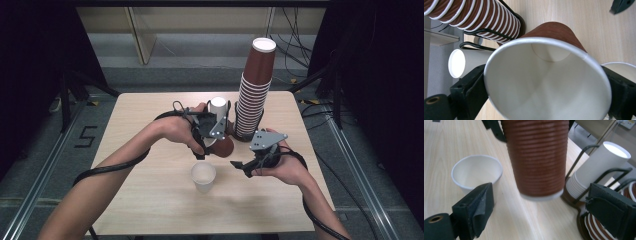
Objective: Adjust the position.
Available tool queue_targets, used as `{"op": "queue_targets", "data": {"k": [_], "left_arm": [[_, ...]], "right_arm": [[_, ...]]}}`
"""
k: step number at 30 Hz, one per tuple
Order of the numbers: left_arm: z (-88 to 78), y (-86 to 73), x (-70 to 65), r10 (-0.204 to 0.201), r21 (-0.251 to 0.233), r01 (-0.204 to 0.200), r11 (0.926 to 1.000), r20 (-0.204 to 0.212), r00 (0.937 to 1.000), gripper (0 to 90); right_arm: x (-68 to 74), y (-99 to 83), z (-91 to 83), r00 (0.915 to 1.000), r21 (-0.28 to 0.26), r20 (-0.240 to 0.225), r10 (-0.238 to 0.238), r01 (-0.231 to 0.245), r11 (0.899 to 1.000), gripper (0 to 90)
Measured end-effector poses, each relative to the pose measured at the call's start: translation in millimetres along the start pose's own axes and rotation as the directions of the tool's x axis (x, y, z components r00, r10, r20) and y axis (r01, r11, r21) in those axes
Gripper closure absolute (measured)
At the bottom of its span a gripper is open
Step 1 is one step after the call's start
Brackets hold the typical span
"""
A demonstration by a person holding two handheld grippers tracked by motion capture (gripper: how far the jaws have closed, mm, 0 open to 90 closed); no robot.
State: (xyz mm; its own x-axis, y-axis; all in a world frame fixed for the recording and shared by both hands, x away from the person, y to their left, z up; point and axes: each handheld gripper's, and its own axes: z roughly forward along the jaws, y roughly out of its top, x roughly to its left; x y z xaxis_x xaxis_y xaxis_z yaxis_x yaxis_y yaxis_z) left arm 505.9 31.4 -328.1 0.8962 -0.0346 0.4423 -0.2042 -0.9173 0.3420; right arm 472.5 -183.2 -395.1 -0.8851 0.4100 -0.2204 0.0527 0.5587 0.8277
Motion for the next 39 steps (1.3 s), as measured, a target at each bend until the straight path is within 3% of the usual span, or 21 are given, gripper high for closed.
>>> {"op": "queue_targets", "data": {"k": [6,7,8,9,14,17,18,20,22,28,39], "left_arm": [[0.9,-0.5,-0.4,0.009,0.013,-0.009,0.9999,0.001,1.0,7.6],[1.1,-0.7,-0.5,0.011,0.016,-0.011,0.9998,-0.001,0.9999,7.6],[1.4,-1.0,-0.5,0.015,0.02,-0.015,0.9997,-0.002,0.9999,7.6],[1.5,-1.2,-0.4,0.015,0.022,-0.015,0.9996,-0.001,0.9999,7.6],[1.8,-2.5,0.2,0.014,0.021,-0.014,0.9997,0.004,0.9999,7.6],[1.7,-2.8,0.3,0.006,0.01,-0.006,0.9999,0.006,1.0,7.6],[1.5,-2.7,0.3,0.008,0.011,-0.008,0.9999,0.007,0.9999,7.6],[1.2,-2.3,0.1,0.011,0.011,-0.011,0.9999,0.008,0.9999,7.6],[1.2,-1.8,-0.2,0.014,0.011,-0.014,0.9998,0.01,0.9999,7.6],[1.9,0.3,0.0,0.035,0.004,-0.035,0.9994,0.01,0.9993,7.6],[0.8,3.9,-2.1,0.02,-0.011,-0.019,0.9998,0.027,0.9994,7.6]], "right_arm": [[0.5,10.2,12.1,0.9989,-0.006,0.001,-0.046,0.046,0.999,12.2],[0.6,12.1,14.4,0.9988,-0.01,-0.004,-0.049,0.049,0.999,12.4],[2.1,12.8,15.3,0.9998,-0.005,-0.007,-0.021,0.021,1.0,12.7],[0.0,14.5,18.2,0.9985,-0.016,-0.011,-0.054,0.054,0.998,13.0],[1.6,17.1,26.3,0.9987,-0.012,-0.024,-0.045,0.044,0.999,14.6],[1.8,18.3,31.0,0.9982,-0.011,-0.027,-0.054,0.054,0.999,15.0],[0.4,19.0,32.6,0.9964,-0.012,-0.027,-0.08,0.08,0.997,15.1],[2.2,19.3,35.3,0.9979,-0.002,-0.038,-0.053,0.053,0.999,15.3],[1.0,20.5,38.0,0.9967,0.0,-0.034,-0.074,0.074,0.997,15.5],[0.3,22.5,42.5,0.9962,0.008,-0.042,-0.076,0.077,0.997,16.7],[-2.0,22.1,45.8,0.9939,0.009,-0.042,-0.102,0.103,0.995,19.4]]}}
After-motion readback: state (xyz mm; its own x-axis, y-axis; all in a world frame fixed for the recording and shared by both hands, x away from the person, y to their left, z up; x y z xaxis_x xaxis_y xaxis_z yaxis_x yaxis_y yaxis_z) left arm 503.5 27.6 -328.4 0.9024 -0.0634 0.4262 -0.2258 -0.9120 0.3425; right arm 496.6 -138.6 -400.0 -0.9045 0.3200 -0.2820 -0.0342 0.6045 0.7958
